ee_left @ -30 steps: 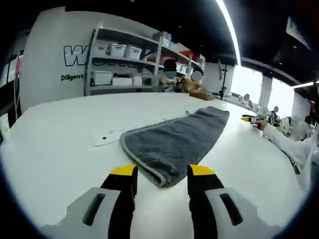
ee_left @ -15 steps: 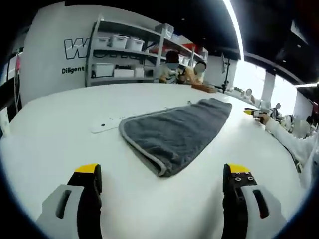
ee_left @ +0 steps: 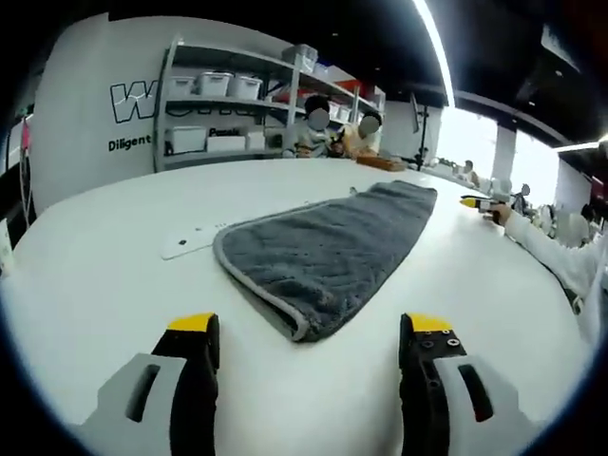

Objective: Open the folded towel by lifting each exposed corner and separating the folded layers until the towel lies flat within the target outline without major curled edges

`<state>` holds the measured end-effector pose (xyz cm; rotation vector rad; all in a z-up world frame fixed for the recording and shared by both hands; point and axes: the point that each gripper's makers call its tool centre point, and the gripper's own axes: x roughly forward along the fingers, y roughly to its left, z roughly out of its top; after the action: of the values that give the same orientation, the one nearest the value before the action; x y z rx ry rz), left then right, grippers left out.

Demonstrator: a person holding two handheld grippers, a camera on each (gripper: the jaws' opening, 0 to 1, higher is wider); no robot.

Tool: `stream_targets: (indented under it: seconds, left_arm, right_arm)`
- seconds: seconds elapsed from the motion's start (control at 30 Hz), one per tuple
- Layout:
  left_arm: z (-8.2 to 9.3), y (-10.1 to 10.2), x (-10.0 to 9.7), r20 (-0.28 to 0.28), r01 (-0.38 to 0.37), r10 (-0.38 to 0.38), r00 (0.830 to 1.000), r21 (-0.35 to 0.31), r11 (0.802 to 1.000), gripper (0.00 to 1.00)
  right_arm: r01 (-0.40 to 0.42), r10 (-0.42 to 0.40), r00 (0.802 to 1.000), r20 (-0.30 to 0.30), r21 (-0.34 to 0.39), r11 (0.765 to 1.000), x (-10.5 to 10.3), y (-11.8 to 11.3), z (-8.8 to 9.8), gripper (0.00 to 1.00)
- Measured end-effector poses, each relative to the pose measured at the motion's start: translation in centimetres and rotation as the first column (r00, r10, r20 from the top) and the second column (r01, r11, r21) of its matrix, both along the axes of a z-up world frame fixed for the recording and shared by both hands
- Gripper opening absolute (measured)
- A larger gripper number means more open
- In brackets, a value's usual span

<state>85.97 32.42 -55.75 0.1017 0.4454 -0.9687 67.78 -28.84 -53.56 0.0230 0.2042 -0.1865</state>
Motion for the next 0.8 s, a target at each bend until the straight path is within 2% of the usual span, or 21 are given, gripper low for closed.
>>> stream_targets:
  seconds: [0.1, 0.27, 0.37, 0.5, 0.67, 0.8]
  left_arm:
    - [-0.1, 0.0, 0.4, 0.007, -0.022, 0.022, 1.000, 0.003, 1.000, 0.58]
    - [-0.2, -0.5, 0.5, 0.022, -0.020, 0.020, 1.000, 0.014, 1.000, 0.31]
    - [-0.3, -0.4, 0.6, 0.033, -0.018, 0.017, 0.999, 0.030, 0.999, 0.26]
    - [0.1, -0.5, 0.4, 0.051, 0.009, -0.011, 0.999, 0.034, 0.999, 0.08]
    - [-0.1, -0.2, 0.5, 0.060, -0.002, -0.002, 0.998, 0.065, 0.998, 0.07]
    - [0.0, 1.4, 1.2, 0.076, -0.062, 0.055, 0.996, 0.104, 0.993, 0.06]
  right_arm:
    - [-0.001, 0.001, 1.000, -0.001, -0.001, 1.000, 0.1, 0.0, 0.0, 0.99]
    - [0.000, 0.000, 1.000, -0.003, 0.001, 1.000, 0.1, -0.2, 0.0, 0.99]
    - [-0.001, 0.001, 1.000, -0.005, 0.001, 1.000, 0.2, -0.2, 0.0, 0.99]
    - [0.001, -0.001, 1.000, -0.004, 0.002, 1.000, 0.1, -0.2, 0.0, 0.99]
    - [0.001, -0.001, 1.000, -0.008, 0.001, 1.000, 0.0, -0.1, -0.1, 0.99]
    - [0.003, -0.003, 1.000, -0.006, 0.004, 1.000, -0.1, 0.0, -0.1, 0.99]
